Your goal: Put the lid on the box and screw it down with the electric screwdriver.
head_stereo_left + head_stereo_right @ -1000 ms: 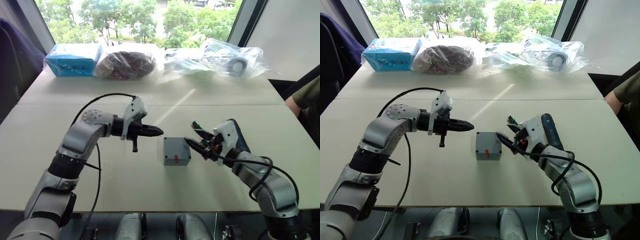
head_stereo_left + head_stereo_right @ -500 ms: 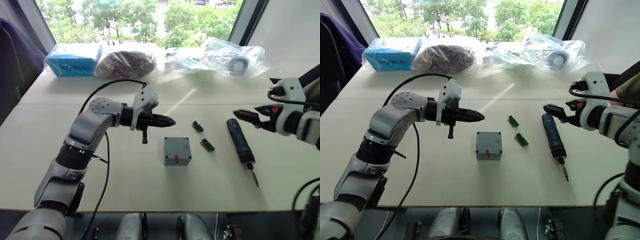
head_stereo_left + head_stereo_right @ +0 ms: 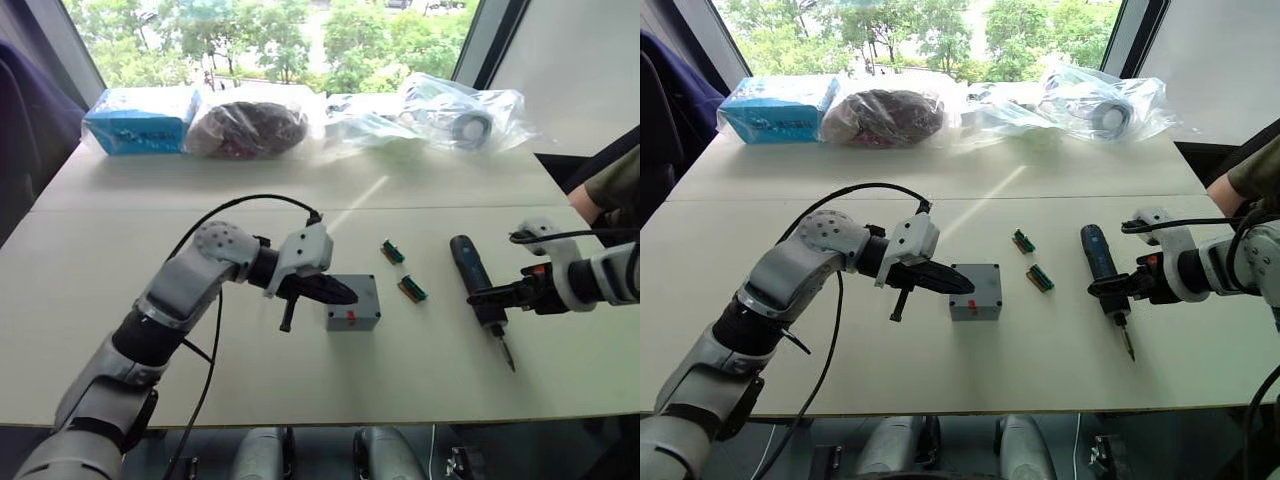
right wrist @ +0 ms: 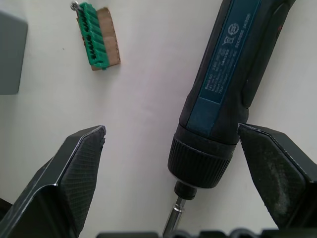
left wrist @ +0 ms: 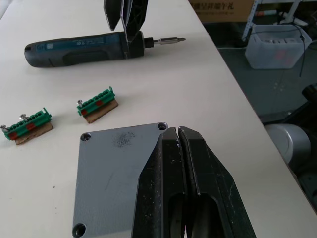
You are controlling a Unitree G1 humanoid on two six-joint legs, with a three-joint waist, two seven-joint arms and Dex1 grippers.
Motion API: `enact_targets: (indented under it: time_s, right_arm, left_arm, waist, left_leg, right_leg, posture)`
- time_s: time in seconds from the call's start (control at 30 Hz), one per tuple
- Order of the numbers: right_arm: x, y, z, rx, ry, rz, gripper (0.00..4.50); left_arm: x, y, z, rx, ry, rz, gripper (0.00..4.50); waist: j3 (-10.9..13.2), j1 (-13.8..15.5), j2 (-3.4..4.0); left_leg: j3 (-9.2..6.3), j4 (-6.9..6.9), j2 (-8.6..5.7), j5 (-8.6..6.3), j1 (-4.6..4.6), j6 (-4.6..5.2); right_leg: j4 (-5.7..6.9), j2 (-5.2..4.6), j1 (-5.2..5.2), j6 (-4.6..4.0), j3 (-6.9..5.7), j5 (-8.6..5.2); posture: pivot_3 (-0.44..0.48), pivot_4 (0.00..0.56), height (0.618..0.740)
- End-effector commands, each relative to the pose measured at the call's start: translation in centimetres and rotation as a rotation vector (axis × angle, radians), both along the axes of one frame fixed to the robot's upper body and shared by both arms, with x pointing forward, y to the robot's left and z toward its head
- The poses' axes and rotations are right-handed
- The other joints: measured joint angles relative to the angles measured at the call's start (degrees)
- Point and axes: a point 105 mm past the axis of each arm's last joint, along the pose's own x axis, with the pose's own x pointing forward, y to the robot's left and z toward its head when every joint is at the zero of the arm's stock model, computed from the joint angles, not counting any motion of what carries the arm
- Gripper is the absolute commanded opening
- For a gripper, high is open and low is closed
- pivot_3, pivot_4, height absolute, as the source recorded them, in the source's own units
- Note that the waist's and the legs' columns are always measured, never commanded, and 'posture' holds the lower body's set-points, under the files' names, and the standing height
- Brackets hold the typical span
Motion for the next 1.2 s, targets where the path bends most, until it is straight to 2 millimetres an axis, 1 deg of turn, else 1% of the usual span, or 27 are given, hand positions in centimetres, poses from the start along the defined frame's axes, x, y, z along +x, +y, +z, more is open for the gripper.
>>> enact_targets:
  time_s: [0.03,0.1,0.23,0.43,0.57,0.6,0.7,0.73,0.8,0.87,0.93,1.03,1.1,1.13,1.17,1.2]
  right_arm:
    - [0.9,-0.9,-0.5,-0.025,-0.003,-0.015,4.47]
    - [1.5,-1.4,-1.1,-0.072,-0.007,-0.004,4.47]
    - [1.9,-1.3,-1.7,-0.062,0.011,0.008,4.47]
    - [2.6,-1.5,-3.1,-0.083,0.031,0.031,4.47]
    - [2.9,-1.7,-3.7,-0.111,0.051,0.060,3.48]
    - [2.9,-1.8,-3.7,-0.118,0.056,0.064,3.08]
    - [2.0,-1.2,-4.1,-0.133,0.092,0.136,2.02]
    - [1.9,-1.1,-4.2,-0.132,0.099,0.142,1.87]
    - [2.0,-1.2,-4.4,-0.136,0.100,0.127,1.84]
    - [2.6,-1.6,-4.0,-0.134,0.071,0.086,1.84]
    - [3.7,-2.1,-3.0,-0.156,0.004,0.068,1.84]
    - [6.2,-1.9,1.2,-0.100,-0.177,0.015,1.84]
    - [7.6,-1.5,4.3,-0.039,-0.329,-0.008,1.84]
    - [8.9,-0.5,7.4,0.044,-0.521,-0.006,1.84]
    - [9.7,0.3,10.6,0.138,-0.704,-0.021,1.84]
    - [9.9,0.7,12.6,0.205,-0.823,-0.043,1.84]
  left_arm:
    - [-0.6,-0.1,1.5,-0.044,-0.047,-0.004,0.00]
    - [-0.7,0.0,1.6,-0.049,-0.051,0.008,0.00]
    - [-0.5,0.0,1.6,-0.059,-0.049,0.037,0.00]
    - [0.0,0.0,1.8,-0.078,-0.047,0.073,0.00]
    - [0.2,-0.1,1.8,-0.084,-0.046,0.083,0.00]
    - [0.2,-0.1,1.8,-0.084,-0.046,0.084,0.00]
    - [0.5,0.0,1.8,-0.090,-0.051,0.108,0.00]
    - [0.6,0.0,1.8,-0.092,-0.049,0.111,0.00]
    - [0.8,0.1,1.6,-0.096,-0.044,0.124,0.00]
    - [1.0,0.3,1.5,-0.095,-0.041,0.139,0.00]
    - [1.6,0.6,1.5,-0.099,-0.038,0.163,0.00]
    - [3.0,1.6,1.8,-0.120,-0.026,0.215,0.00]
    - [3.9,1.8,2.1,-0.155,-0.008,0.246,0.00]
    - [4.4,1.7,2.3,-0.175,0.000,0.263,0.00]
    - [4.7,1.5,2.3,-0.185,0.008,0.272,0.00]
    - [4.9,1.5,2.3,-0.189,0.013,0.277,0.00]
  waist:
    - [0.0,0.0,-0.02]
    - [0.0,-0.1,-0.02]
    - [0.0,-0.1,0.01]
    - [0.0,0.0,0.00]
    - [0.0,-0.1,0.00]
    - [0.0,-0.1,0.00]
    - [0.0,-0.1,0.00]
    - [0.0,0.0,0.00]
    - [0.0,0.0,0.00]
    - [0.0,0.1,0.00]
    - [0.0,0.0,-0.02]
    - [0.0,-0.7,-0.01]
    - [0.2,-1.0,0.22]
    - [0.2,-1.0,0.29]
    - [0.2,-1.0,0.28]
    - [0.2,-1.1,0.31]
  left_leg:
    - [0.00,0.00,0.00,0.00,-0.01,0.00]
    - [0.01,0.02,0.00,0.00,0.00,0.00]
    - [0.06,0.03,0.00,0.01,-0.01,-0.01]
    - [0.06,0.02,0.03,0.01,-0.01,-0.01]
    - [0.11,0.10,0.02,0.01,-0.01,-0.02]
    - [0.12,0.10,0.02,0.01,0.00,-0.02]
    - [0.11,0.10,0.02,0.01,0.00,-0.02]
    - [0.09,0.09,0.05,0.01,0.00,-0.02]
    - [0.08,0.08,0.06,0.01,0.00,-0.02]
    - [0.08,0.08,0.07,0.01,0.00,-0.02]
    - [0.09,0.08,0.06,0.02,0.01,-0.02]
    - [0.13,0.11,0.06,0.04,0.02,-0.06]
    - [0.24,0.11,0.03,0.06,-0.01,-0.09]
    - [0.25,0.11,0.02,0.06,-0.02,-0.09]
    - [0.27,0.10,0.02,0.07,-0.02,-0.10]
    - [0.28,0.10,0.05,0.08,-0.06,-0.13]
  right_leg:
    - [0.00,0.01,0.00,0.00,0.00,0.00]
    - [0.00,0.00,0.00,0.01,0.00,0.00]
    - [0.05,0.03,-0.06,0.01,0.04,0.01]
    - [0.05,0.10,-0.07,0.02,0.02,0.01]
    - [0.04,0.10,-0.04,0.09,0.04,0.05]
    - [0.04,0.10,-0.04,0.10,0.05,0.06]
    - [0.05,0.10,-0.05,0.10,0.05,0.06]
    - [0.05,0.14,-0.05,0.10,0.05,0.06]
    - [0.05,0.15,-0.05,0.10,0.04,0.06]
    - [0.05,0.15,-0.05,0.10,0.03,0.05]
    - [0.05,0.15,-0.04,0.10,0.03,0.06]
    - [0.04,0.14,-0.03,0.06,0.06,0.09]
    - [0.08,0.11,-0.14,0.15,0.15,0.17]
    - [0.10,0.11,-0.17,0.18,0.17,0.19]
    - [0.13,0.12,-0.20,0.20,0.18,0.20]
    - [0.15,0.14,-0.27,0.21,0.18,0.21]
  posture:
    - [0.000,0.150,0.740]
    - [0.000,0.150,0.740]
    - [0.000,0.150,0.740]
    - [0.000,0.150,0.740]
    - [0.000,0.150,0.740]
    - [0.000,0.150,0.740]
    - [0.000,0.150,0.740]
    - [0.000,0.150,0.740]
    - [0.000,0.150,0.740]
    - [0.000,0.150,0.740]
    - [0.000,0.150,0.740]
    - [0.000,0.150,0.740]
    - [0.000,0.150,0.740]
    - [0.000,0.150,0.740]
    - [0.000,0.150,0.740]
    - [0.000,0.150,0.740]
